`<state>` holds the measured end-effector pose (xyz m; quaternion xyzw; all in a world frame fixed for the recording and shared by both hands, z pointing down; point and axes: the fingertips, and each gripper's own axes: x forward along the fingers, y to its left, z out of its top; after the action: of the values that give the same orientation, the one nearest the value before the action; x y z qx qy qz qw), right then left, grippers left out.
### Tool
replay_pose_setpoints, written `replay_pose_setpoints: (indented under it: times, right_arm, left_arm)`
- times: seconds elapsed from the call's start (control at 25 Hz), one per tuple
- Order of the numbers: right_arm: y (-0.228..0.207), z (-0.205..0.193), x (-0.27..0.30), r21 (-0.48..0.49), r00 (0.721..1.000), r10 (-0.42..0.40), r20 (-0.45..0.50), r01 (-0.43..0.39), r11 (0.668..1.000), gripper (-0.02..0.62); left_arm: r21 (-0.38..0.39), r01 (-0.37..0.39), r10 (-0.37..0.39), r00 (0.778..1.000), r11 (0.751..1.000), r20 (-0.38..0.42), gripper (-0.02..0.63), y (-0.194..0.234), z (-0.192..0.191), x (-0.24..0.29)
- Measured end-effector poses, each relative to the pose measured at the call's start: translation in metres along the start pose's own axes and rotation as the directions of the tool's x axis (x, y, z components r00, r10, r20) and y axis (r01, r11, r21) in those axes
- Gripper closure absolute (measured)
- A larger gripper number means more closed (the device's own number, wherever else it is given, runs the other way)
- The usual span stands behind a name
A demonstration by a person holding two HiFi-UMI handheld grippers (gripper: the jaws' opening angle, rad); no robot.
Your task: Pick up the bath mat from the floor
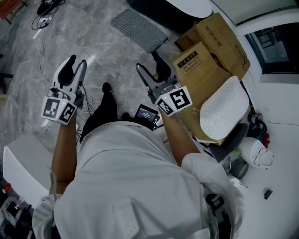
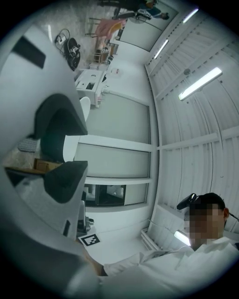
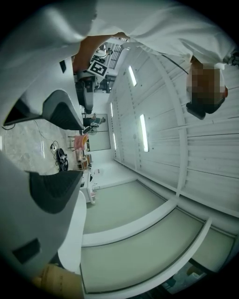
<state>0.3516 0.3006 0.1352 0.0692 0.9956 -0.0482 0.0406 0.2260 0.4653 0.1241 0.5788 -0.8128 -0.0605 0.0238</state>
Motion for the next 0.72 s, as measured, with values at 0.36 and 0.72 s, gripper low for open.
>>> replay_pose_setpoints:
  times: [0.36, 0.72]
  right_arm:
    - [-0.05, -0.002, 0.131, 0.076, 0.994, 0.085, -0.072, -0.08, 0.994, 0.326]
    - [-0.092, 0.004, 0.233, 0.035, 0.991, 0.083, -0.102, -0.079, 0.996, 0.327]
  left_arm:
    - [-0.014, 0.022, -0.022, 0.999, 1.0, 0.039, 0.44, 0.129, 0.037, 0.083]
    - [-0.076, 0.081, -0.079, 0.996, 0.994, 0.03, 0.44, 0.242, 0.035, 0.167]
